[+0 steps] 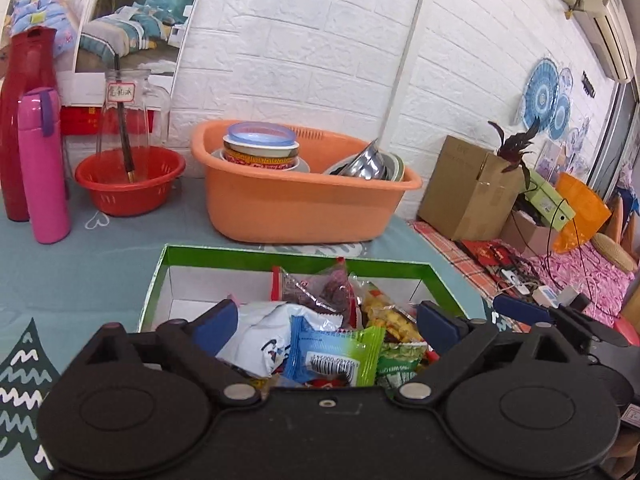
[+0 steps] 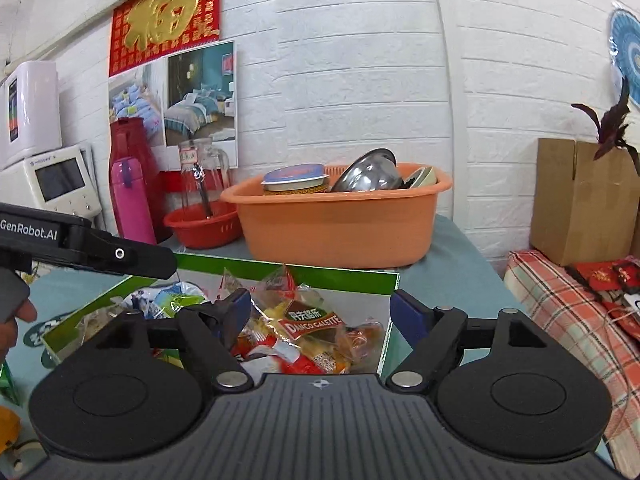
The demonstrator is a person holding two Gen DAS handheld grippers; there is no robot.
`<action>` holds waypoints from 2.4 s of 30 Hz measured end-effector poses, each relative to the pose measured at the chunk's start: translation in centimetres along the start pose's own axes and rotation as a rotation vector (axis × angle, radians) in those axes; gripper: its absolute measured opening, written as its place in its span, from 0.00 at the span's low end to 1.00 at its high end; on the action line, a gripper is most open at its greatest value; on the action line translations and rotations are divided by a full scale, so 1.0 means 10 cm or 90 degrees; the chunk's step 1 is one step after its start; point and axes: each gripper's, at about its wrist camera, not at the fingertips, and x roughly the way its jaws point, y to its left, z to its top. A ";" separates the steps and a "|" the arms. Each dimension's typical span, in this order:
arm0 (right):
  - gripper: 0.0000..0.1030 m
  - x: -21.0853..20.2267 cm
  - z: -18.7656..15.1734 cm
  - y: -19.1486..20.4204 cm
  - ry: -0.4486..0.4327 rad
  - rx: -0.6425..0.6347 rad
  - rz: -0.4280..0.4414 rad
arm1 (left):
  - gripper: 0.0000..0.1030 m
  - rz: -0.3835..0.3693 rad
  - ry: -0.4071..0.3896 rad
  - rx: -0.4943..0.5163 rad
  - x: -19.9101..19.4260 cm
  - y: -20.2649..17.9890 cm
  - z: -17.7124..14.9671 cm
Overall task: Organize snacks
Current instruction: 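Carry both snacks into the green box and open both grippers, then move the left tool to the orange bag and grasp it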
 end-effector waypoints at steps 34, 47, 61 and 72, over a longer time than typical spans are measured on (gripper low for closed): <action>1.00 -1.28 -0.10 1.29 0.043 -0.088 0.247 | 1.00 0.016 0.006 -0.059 -2.04 0.46 -0.90; 1.00 -0.74 -0.75 1.99 0.174 -0.166 0.347 | 1.00 -0.021 0.059 -0.160 -1.87 1.07 -1.53; 0.29 -0.49 -0.84 2.03 0.194 -0.159 0.347 | 0.54 -0.025 0.074 -0.169 -1.66 1.20 -1.66; 0.26 -0.78 -0.57 1.78 0.113 -0.166 0.299 | 0.53 -0.069 0.044 -0.142 -1.62 0.78 -1.37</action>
